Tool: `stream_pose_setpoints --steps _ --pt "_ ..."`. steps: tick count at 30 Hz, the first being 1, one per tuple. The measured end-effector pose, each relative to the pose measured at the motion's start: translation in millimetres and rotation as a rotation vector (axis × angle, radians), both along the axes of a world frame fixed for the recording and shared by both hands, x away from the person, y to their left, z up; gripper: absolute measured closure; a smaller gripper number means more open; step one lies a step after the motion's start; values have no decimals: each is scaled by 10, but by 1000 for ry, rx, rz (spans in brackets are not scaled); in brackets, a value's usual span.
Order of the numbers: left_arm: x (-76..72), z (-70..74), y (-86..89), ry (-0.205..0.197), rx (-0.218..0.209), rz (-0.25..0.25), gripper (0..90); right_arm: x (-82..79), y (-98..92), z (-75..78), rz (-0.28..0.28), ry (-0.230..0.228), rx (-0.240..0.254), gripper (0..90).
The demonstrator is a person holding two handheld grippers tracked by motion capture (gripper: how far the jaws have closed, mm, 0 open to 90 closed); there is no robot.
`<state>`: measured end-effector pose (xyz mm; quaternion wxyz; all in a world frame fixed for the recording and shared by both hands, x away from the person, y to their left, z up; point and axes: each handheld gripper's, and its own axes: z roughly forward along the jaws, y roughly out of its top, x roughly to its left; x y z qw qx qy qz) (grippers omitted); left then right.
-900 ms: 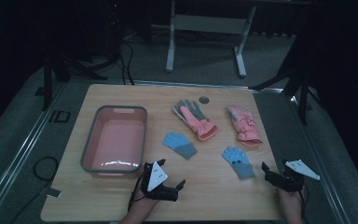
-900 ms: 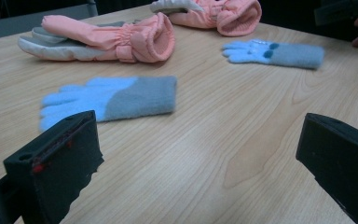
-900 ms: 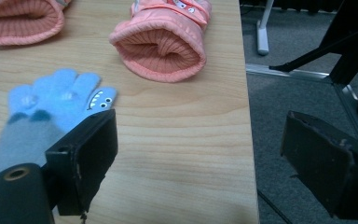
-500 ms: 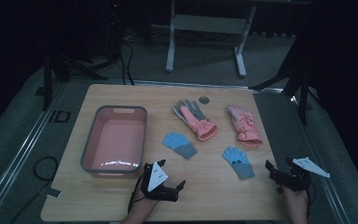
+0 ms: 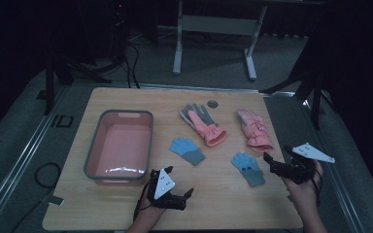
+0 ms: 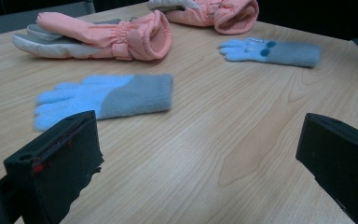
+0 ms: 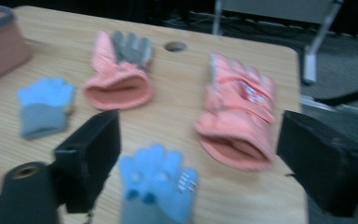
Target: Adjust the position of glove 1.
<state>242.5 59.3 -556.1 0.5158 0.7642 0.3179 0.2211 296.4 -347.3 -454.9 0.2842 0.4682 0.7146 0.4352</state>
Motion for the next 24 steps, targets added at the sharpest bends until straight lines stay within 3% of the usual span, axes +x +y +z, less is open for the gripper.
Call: stream_pose_setpoints --steps 2,7,12,19,24 --pt "7 0 6 5 -3 0 0 27 84 44 38 2 4 201" --pt "5 0 2 3 -5 -3 0 97 337 102 116 -13 -8 206" --pt "5 0 0 4 -5 -3 0 203 612 119 201 3 -18 203" --pt "6 1 4 5 -3 -4 0 346 978 91 303 -11 -30 210" --pt "4 -1 1 5 -5 -7 0 463 1247 40 369 2 -33 215"
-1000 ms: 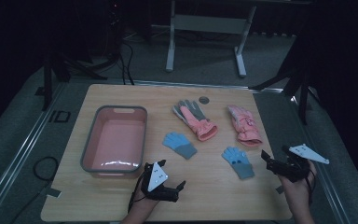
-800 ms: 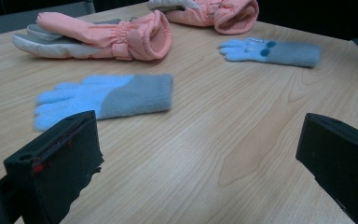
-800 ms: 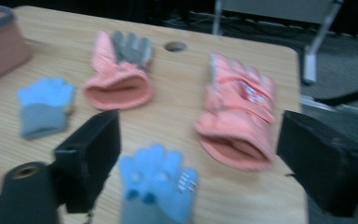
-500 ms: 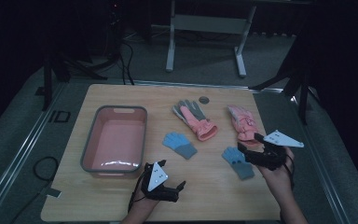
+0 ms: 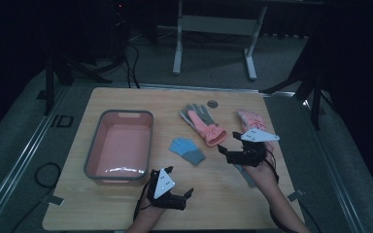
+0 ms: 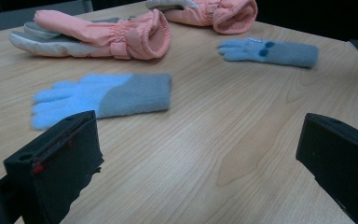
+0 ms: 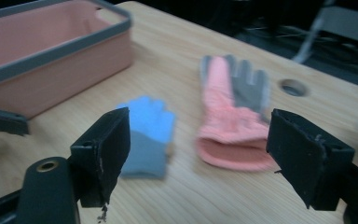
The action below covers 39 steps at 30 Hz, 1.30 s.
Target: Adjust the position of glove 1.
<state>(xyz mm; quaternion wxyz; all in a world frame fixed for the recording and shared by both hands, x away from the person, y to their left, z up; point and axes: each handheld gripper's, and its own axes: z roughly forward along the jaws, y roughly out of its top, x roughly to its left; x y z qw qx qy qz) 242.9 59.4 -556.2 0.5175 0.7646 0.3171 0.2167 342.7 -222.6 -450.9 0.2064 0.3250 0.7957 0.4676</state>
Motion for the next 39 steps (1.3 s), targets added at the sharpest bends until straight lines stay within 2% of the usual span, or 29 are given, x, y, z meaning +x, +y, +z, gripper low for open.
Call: stream_pose_setpoints --steps 9,12,16,19,27,28,32,39 --pt "0 1 0 4 1 -5 0 234 449 -151 105 33 -35 264" --pt "3 1 2 4 0 -5 0 320 577 -233 132 69 -36 279" --pt "6 1 7 5 0 -8 0 405 718 -352 171 95 -19 352" --pt "5 0 4 5 -3 -8 0 465 828 -459 190 112 -40 412" --pt "5 1 6 7 -3 -9 0 628 975 -722 174 142 -118 504" --pt "5 1 6 7 -3 -9 0 668 989 -784 178 168 -128 537" --pt "8 0 8 9 -6 -9 0 711 1023 -910 164 194 -171 548" --pt "8 0 8 10 -7 -8 0 727 1048 -1001 174 212 -189 574"
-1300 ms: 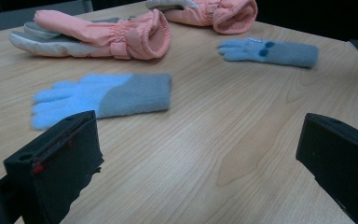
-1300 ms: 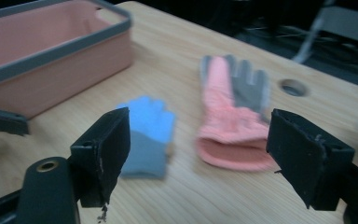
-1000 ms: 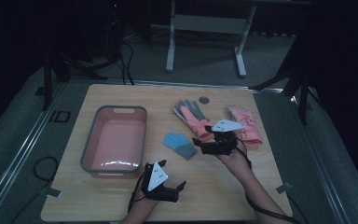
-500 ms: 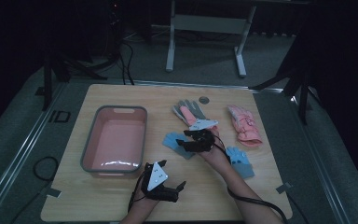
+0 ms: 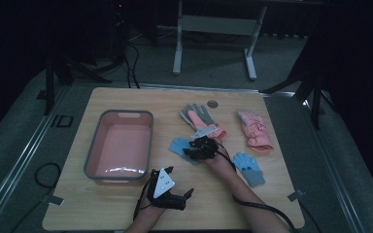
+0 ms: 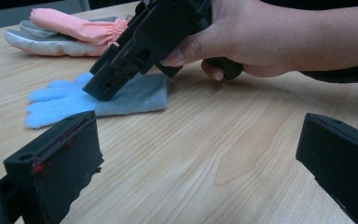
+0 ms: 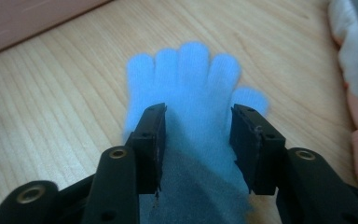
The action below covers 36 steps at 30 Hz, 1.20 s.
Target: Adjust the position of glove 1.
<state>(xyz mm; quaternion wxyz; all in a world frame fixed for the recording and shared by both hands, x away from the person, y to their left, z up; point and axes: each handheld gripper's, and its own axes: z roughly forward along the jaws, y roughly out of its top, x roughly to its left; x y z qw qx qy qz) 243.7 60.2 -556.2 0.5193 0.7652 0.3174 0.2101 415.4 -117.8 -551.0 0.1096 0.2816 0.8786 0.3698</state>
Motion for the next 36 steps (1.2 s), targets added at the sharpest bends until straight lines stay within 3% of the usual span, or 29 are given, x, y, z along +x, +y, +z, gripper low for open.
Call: stream_pose_setpoints --steps 4,11,17,22,25,27,30,32,36 --pt "1 0 0 1 -1 2 0 15 1 1 13 9 -2 624" --pt "4 0 1 3 -2 5 0 -33 68 0 18 -17 -22 770" --pt "4 0 1 4 -2 6 0 -83 143 30 -21 -25 -53 833" --pt "8 0 4 5 -5 6 0 -175 114 229 -103 -33 -16 848" --pt "7 0 3 7 -7 9 0 -282 15 468 -178 -47 53 849" --pt "7 0 3 7 -7 10 0 -312 -20 524 -199 -44 78 849" --pt "8 0 3 9 -8 11 0 -491 -123 710 -276 -68 135 849" --pt "8 0 3 8 -8 10 0 -536 -151 751 -290 -73 144 849" --pt "9 0 2 9 -9 11 0 -749 -323 925 -403 -116 177 848"
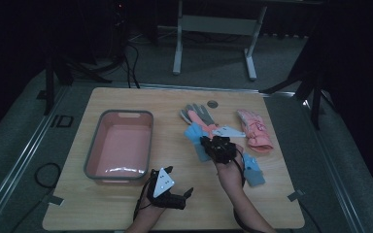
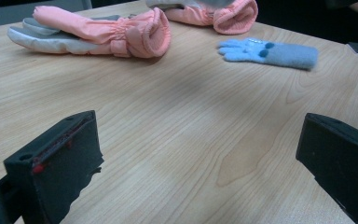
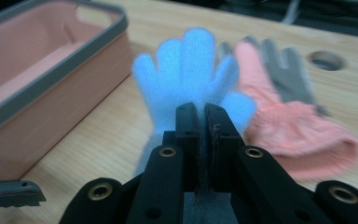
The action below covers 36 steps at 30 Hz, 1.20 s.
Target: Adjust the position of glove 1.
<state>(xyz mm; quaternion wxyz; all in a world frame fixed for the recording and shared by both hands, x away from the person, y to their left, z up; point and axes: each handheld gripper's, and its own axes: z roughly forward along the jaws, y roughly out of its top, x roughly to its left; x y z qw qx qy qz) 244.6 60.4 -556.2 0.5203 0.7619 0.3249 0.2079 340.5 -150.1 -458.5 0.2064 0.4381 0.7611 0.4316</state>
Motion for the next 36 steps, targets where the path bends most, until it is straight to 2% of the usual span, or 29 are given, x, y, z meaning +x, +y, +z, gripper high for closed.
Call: stream_pose_setpoints --steps 4,7,9,10,11,12,13,15,17,18,20,21,24,25,27,29,30,33,34,36 --pt "0 0 1 0 3 0 0 -108 -112 31 -58 9 18 848" --pt "1 0 0 0 3 2 0 -234 -247 -31 -132 44 48 848" --pt "3 0 1 1 2 3 0 -290 -288 -84 -166 45 29 849" --pt "3 0 2 2 2 3 0 -290 -288 -84 -166 45 29 849" --pt "4 1 2 1 5 3 0 -328 -327 -153 -187 62 25 848" --pt "4 1 2 1 5 3 0 -328 -327 -153 -187 62 25 848" --pt "4 1 2 1 6 2 0 -364 -347 -226 -208 63 7 848" --pt "4 1 0 1 7 3 0 -398 -370 -298 -227 82 31 848" --pt "2 1 -3 1 5 4 0 -417 -371 -337 -239 84 33 848" --pt "2 1 -2 1 7 3 0 -454 -360 -424 -259 91 31 848" --pt "1 1 -2 -1 7 3 0 -485 -335 -521 -270 95 -3 847" --pt "0 1 -3 -1 7 3 0 -485 -335 -521 -270 95 -3 847" --pt "0 1 -4 0 9 3 0 -512 -372 -714 -301 141 5 847" --pt "0 1 -4 0 9 3 0 -512 -372 -714 -301 141 5 847" --pt "0 1 -5 0 10 2 0 -519 -391 -833 -324 165 6 845" --pt "-1 1 -6 0 10 2 0 -515 -393 -874 -329 176 9 843" --pt "-1 1 -6 -1 10 2 0 -517 -372 -937 -332 180 8 818" --pt "0 1 -6 0 10 2 0 -528 -343 -966 -331 156 13 724" --pt "0 1 -6 0 10 1 0 -528 -343 -966 -331 156 13 724" --pt "-1 1 -6 -1 12 -1 0 -564 -309 -998 -327 124 11 659"
